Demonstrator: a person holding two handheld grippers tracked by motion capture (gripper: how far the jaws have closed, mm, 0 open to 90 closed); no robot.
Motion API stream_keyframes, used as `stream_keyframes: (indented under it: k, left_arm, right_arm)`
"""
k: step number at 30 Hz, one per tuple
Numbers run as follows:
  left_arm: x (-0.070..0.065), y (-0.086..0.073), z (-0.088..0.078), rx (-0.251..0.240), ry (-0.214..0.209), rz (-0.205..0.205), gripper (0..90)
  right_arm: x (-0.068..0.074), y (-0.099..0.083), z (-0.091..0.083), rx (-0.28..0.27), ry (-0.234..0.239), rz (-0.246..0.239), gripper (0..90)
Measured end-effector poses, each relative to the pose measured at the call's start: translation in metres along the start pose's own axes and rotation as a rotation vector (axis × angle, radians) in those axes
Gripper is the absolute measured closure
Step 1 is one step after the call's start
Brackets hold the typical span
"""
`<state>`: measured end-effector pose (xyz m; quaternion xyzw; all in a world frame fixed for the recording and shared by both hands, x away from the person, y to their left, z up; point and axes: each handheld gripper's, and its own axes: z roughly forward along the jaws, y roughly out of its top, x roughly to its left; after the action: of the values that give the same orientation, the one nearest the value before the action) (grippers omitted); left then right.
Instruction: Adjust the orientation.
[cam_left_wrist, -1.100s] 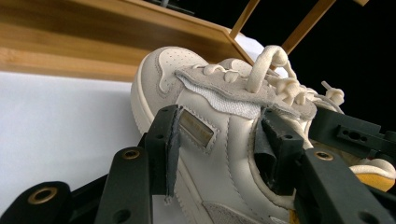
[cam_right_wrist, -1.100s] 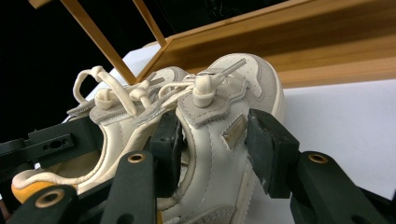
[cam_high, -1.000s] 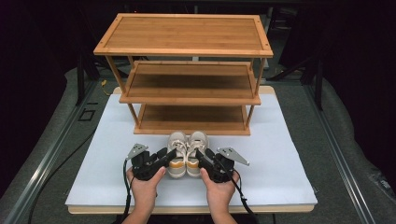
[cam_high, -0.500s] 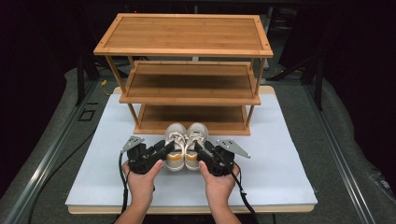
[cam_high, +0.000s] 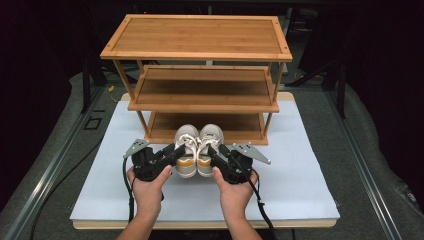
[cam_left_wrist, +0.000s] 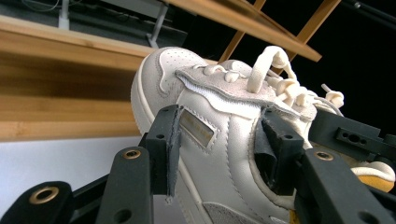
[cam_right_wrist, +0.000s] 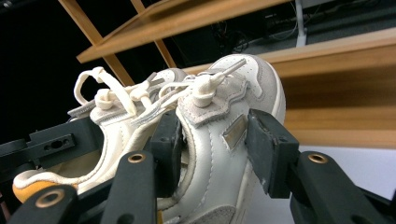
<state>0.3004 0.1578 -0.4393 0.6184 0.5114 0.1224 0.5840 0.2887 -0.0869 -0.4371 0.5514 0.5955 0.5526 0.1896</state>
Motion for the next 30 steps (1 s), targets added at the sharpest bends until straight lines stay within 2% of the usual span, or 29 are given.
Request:
stream_keyframes:
  k: [1,2,3,6,7,8,9,10,14,15,16,17,18,19,20,21,22,24,25,27,29,30]
  left_arm:
    - [-0.001,0.002,-0.001,-0.004,-0.002,0.003,54.2]
    - [-0.001,0.003,-0.001,-0.007,-0.004,0.002,54.2]
    - [-0.001,0.004,-0.002,-0.011,-0.008,-0.002,54.3]
    - [-0.003,0.008,-0.002,-0.016,0.000,0.009,54.3]
    - [-0.003,0.009,-0.002,-0.015,-0.001,0.011,54.3]
    - [-0.004,0.010,-0.002,-0.017,0.000,0.011,54.3]
    - [-0.004,0.011,-0.003,-0.017,-0.001,0.013,54.2]
    - [-0.004,0.012,-0.003,-0.016,-0.003,0.010,54.2]
    - [-0.006,0.017,-0.004,-0.017,-0.003,0.020,54.2]
    - [-0.007,0.019,-0.004,-0.018,-0.004,0.021,54.2]
    - [-0.007,0.020,-0.005,-0.018,-0.004,0.025,54.2]
    - [-0.008,0.022,-0.005,-0.021,-0.005,0.025,54.3]
    - [-0.009,0.024,-0.005,-0.021,-0.007,0.024,54.3]
    - [-0.010,0.026,-0.005,-0.020,-0.009,0.023,54.3]
    - [-0.010,0.028,-0.005,-0.019,-0.010,0.025,54.3]
    - [-0.011,0.030,-0.005,-0.019,-0.013,0.026,54.3]
    - [-0.011,0.031,-0.005,-0.021,-0.015,0.021,54.3]
    - [-0.011,0.034,-0.004,-0.020,-0.022,0.011,54.3]
    - [-0.011,0.036,-0.004,-0.021,-0.021,0.008,54.3]
    - [-0.012,0.039,-0.003,-0.023,-0.017,0.016,54.3]
    - [-0.013,0.041,-0.003,-0.026,-0.017,0.016,54.3]
    - [-0.012,0.043,-0.003,-0.027,-0.019,0.017,54.3]
  right_arm:
    - [-0.001,0.002,-0.002,0.004,0.022,-0.002,56.3]
    - [0.000,0.004,0.000,-0.029,0.016,0.001,56.3]
    - [0.001,0.005,-0.001,-0.031,0.015,0.002,56.3]
    - [0.003,0.009,-0.003,-0.019,0.018,-0.008,56.3]
    - [0.002,0.010,-0.003,-0.006,0.038,-0.013,56.3]
    - [0.004,0.010,-0.002,-0.027,0.007,-0.010,56.4]
    - [0.004,0.011,-0.002,-0.017,0.005,-0.010,56.3]
    - [0.004,0.012,-0.001,-0.036,0.019,-0.008,56.3]
    - [0.005,0.016,-0.003,-0.030,0.013,-0.002,56.3]
    - [0.005,0.017,-0.005,-0.015,0.026,-0.008,56.4]
    - [0.007,0.018,-0.004,-0.031,0.012,-0.008,56.3]
    - [0.006,0.020,-0.006,-0.016,0.037,-0.010,56.3]
    - [0.008,0.022,-0.005,-0.029,0.001,-0.008,56.3]
    - [0.008,0.024,-0.006,-0.025,0.021,-0.008,56.3]
    - [0.008,0.025,-0.005,-0.045,0.023,-0.006,56.3]
    - [0.008,0.027,-0.006,-0.041,0.015,-0.006,56.4]
    - [0.008,0.029,-0.007,-0.024,0.033,-0.006,56.3]
    - [0.009,0.033,-0.007,-0.036,0.017,0.000,56.3]
    - [0.008,0.035,-0.008,-0.015,0.028,-0.003,56.4]
    - [0.008,0.038,-0.007,-0.026,0.036,-0.002,56.3]
    - [0.010,0.041,-0.005,-0.040,0.018,-0.003,56.4]
    - [0.010,0.042,-0.004,-0.058,0.033,-0.002,56.3]
